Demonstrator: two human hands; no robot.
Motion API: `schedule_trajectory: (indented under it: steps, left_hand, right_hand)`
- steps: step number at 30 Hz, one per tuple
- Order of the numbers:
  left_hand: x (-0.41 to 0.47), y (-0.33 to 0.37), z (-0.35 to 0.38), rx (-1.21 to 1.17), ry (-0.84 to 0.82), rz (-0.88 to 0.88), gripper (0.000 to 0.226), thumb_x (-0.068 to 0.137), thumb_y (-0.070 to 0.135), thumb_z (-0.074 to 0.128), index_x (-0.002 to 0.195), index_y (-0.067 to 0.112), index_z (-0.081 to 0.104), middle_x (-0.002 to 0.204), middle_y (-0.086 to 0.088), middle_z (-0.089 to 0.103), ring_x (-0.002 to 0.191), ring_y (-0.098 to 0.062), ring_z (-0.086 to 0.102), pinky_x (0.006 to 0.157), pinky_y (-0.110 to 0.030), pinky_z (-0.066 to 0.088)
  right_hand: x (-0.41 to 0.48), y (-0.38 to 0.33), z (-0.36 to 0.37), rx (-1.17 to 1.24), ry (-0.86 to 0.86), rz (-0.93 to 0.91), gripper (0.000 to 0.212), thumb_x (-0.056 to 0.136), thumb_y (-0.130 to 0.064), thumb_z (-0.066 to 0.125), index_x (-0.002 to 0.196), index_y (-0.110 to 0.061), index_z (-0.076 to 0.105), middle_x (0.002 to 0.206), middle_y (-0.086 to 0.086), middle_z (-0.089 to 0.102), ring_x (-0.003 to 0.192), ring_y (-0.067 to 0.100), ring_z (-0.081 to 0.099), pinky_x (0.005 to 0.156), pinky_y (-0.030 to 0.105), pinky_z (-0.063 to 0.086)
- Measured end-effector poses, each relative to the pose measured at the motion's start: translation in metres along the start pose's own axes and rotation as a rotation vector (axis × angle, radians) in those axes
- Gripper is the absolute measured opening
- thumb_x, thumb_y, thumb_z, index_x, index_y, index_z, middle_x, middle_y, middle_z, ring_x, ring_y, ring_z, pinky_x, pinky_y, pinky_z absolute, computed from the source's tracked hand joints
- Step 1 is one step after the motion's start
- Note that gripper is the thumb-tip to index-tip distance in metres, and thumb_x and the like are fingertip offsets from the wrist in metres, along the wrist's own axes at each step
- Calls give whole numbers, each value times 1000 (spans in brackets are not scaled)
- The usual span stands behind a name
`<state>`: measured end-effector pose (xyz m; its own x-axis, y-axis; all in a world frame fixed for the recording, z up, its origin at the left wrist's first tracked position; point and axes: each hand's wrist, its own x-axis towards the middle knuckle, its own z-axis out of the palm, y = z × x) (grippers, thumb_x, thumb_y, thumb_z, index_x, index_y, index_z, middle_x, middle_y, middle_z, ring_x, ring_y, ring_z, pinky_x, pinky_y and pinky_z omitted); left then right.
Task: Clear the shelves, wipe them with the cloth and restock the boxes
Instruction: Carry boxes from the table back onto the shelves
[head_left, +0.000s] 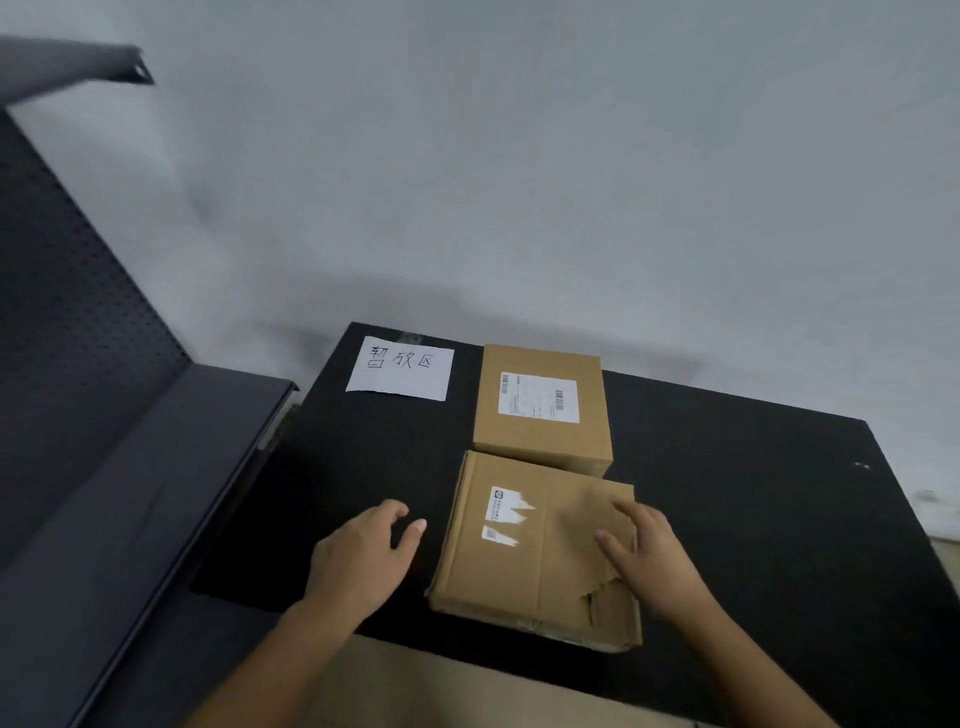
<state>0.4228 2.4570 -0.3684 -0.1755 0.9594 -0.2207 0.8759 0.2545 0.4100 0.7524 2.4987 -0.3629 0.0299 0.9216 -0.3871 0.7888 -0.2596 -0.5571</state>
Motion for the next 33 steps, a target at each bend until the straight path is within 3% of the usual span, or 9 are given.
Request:
schedule_trajectory:
  steps: [3, 7, 14, 17, 21, 26, 33]
  left_hand:
    - [-9, -12, -25, 0, 66, 5, 44, 100, 59, 41, 134, 33, 55, 125, 16, 64, 107, -6, 62, 84, -28, 51]
    - [-24, -34, -63, -10, 134, -23, 40, 101, 56, 42, 131, 33, 55, 122, 15, 64, 99, -3, 58, 77, -26, 44]
    - [-63, -76, -116, -66, 291, -163, 36, 101, 54, 45, 124, 31, 60, 114, 13, 65, 90, 0, 52, 73, -23, 42]
    - [-95, -90, -124, -38, 349, -284, 34, 101, 58, 41, 118, 35, 59, 111, 15, 65, 88, -2, 53, 65, -24, 37]
    - [-153, -109, -120, -34, 445, -466, 35, 101, 61, 38, 110, 36, 60, 106, 14, 69, 91, -10, 62, 71, -31, 50]
    - [-226, -126, -113, -26, 565, -678, 37, 100, 62, 38, 111, 35, 61, 105, 10, 72, 93, -18, 68, 69, -30, 50]
    - [-359, -139, -101, -52, 670, -981, 35, 100, 57, 42, 115, 33, 62, 109, 4, 72, 100, -23, 67, 75, -32, 52]
  right_hand:
    - [-5, -37, 0, -64, 33, -118, 55, 96, -47, 61, 147, -31, 45, 155, -4, 40, 115, 5, 50, 96, 30, 47]
    - [-14, -86, 13, -170, 49, -260, 53, 97, -51, 58, 145, -31, 47, 153, -7, 42, 131, 13, 50, 104, 34, 45]
    - [-15, -168, 37, -244, -36, -500, 47, 99, -48, 57, 143, -31, 51, 150, -7, 45, 129, 14, 52, 108, 34, 46]
    - [-19, -194, 51, -282, -98, -598, 47, 99, -45, 58, 143, -31, 51, 150, -6, 44, 127, 14, 52, 107, 34, 48]
    - [-34, -224, 75, -327, -232, -731, 48, 98, -46, 59, 143, -33, 50, 151, -7, 42, 120, 10, 53, 106, 33, 48]
    - [-64, -260, 110, -375, -381, -937, 50, 97, -47, 60, 144, -36, 48, 150, -8, 39, 106, 5, 55, 94, 29, 50]
    - [-150, -293, 181, -405, -531, -1190, 45, 99, -44, 60, 141, -29, 53, 143, -5, 46, 127, 19, 52, 104, 35, 45]
